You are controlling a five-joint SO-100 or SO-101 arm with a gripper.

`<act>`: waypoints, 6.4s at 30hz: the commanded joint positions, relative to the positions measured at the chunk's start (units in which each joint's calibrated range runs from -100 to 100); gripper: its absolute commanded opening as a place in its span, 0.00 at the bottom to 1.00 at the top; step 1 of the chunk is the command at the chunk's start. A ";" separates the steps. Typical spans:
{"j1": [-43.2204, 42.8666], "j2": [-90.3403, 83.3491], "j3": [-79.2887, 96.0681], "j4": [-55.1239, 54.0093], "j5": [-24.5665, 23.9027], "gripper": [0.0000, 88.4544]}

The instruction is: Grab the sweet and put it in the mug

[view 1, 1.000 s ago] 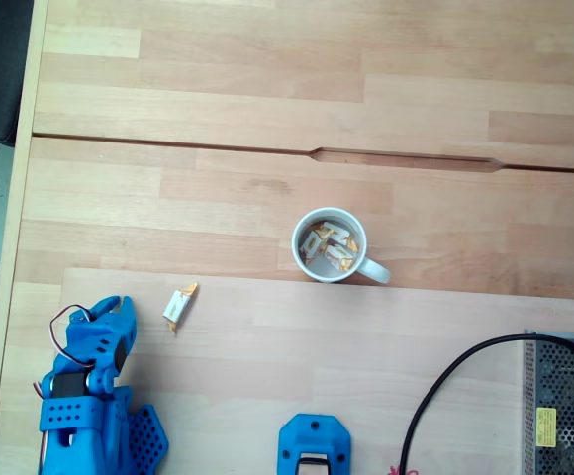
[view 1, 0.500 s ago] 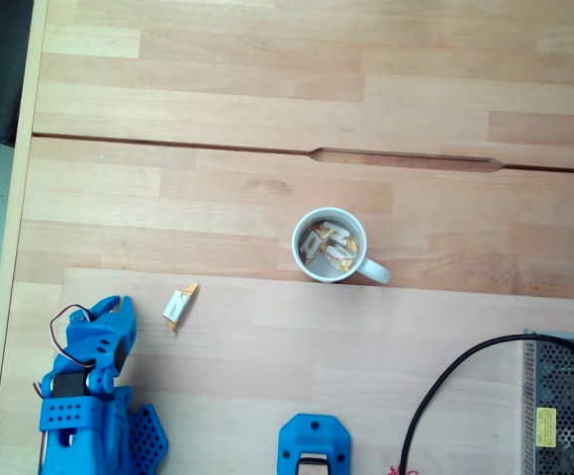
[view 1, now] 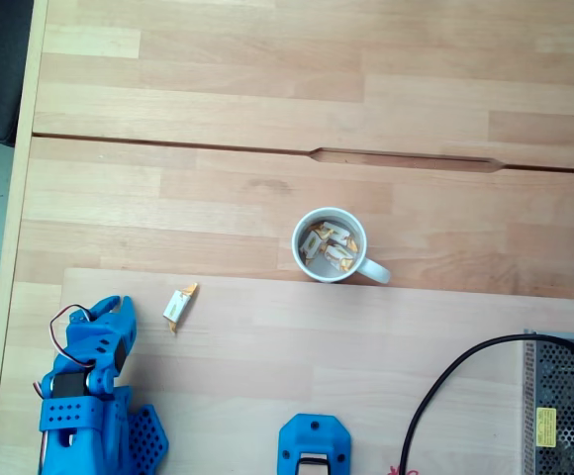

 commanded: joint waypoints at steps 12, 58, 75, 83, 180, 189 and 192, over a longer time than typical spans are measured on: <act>-0.60 -0.11 1.08 0.45 0.10 0.04; 3.17 0.83 -23.63 21.18 -15.09 0.04; 11.60 6.51 -31.66 29.73 -6.30 0.15; 14.21 16.84 -32.73 29.57 -5.37 0.30; 31.42 34.74 -39.07 20.13 3.81 0.53; 32.08 34.83 -38.17 20.05 6.40 0.53; 32.08 36.29 -38.26 19.32 6.50 0.53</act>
